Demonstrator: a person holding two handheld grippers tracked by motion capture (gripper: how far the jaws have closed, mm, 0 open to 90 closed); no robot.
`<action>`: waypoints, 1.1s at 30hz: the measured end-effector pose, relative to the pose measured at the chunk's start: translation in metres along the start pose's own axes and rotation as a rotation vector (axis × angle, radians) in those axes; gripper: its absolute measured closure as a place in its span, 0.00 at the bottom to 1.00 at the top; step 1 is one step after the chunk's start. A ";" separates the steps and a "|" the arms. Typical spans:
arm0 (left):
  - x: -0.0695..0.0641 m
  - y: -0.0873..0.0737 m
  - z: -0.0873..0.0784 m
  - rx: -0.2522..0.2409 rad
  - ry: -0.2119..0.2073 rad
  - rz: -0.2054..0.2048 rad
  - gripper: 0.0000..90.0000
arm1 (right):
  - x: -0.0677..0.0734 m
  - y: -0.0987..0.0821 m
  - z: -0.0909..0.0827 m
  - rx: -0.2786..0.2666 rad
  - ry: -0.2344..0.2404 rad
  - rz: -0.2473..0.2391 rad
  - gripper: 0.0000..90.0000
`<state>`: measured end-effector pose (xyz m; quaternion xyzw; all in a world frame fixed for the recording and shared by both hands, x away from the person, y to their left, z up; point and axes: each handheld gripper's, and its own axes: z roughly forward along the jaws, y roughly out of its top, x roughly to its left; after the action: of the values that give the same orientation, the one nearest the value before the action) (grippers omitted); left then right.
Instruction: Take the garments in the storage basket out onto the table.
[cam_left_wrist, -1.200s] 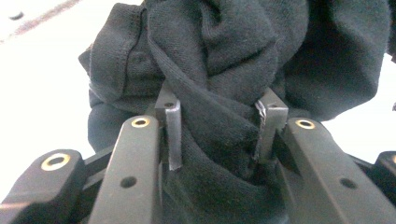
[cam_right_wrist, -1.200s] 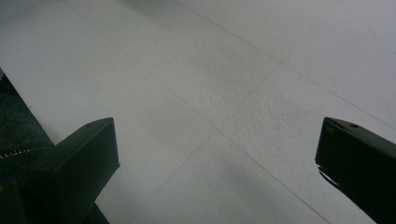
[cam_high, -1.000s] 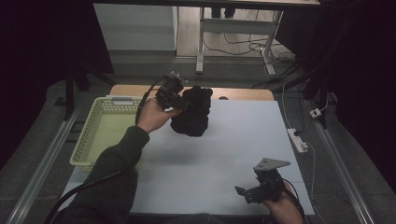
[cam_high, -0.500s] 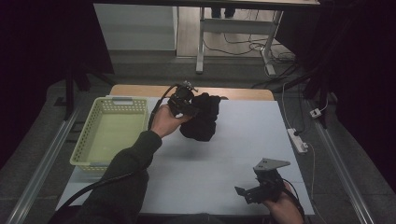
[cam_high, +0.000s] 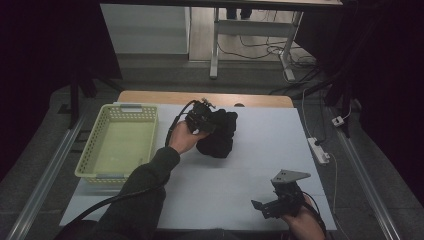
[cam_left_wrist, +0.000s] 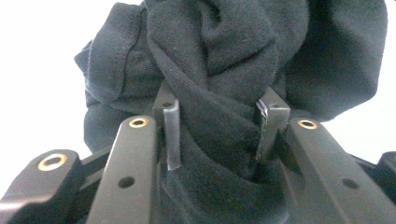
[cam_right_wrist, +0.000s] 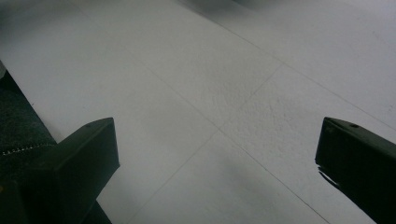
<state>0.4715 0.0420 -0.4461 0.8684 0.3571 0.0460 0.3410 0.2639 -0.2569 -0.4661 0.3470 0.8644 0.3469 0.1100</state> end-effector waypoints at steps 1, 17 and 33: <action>0.000 -0.002 0.003 -0.001 0.003 -0.001 0.68 | 0.000 0.000 0.000 0.001 0.000 -0.001 0.00; -0.006 -0.027 0.048 0.044 -0.021 0.023 0.59 | 0.001 0.000 0.000 0.005 -0.003 -0.009 0.00; -0.010 -0.022 0.046 0.040 -0.049 0.012 0.29 | 0.002 0.000 0.001 0.008 -0.004 -0.015 0.00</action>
<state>0.4666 0.0210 -0.4933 0.8780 0.3442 0.0195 0.3321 0.2631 -0.2553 -0.4664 0.3417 0.8682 0.3417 0.1127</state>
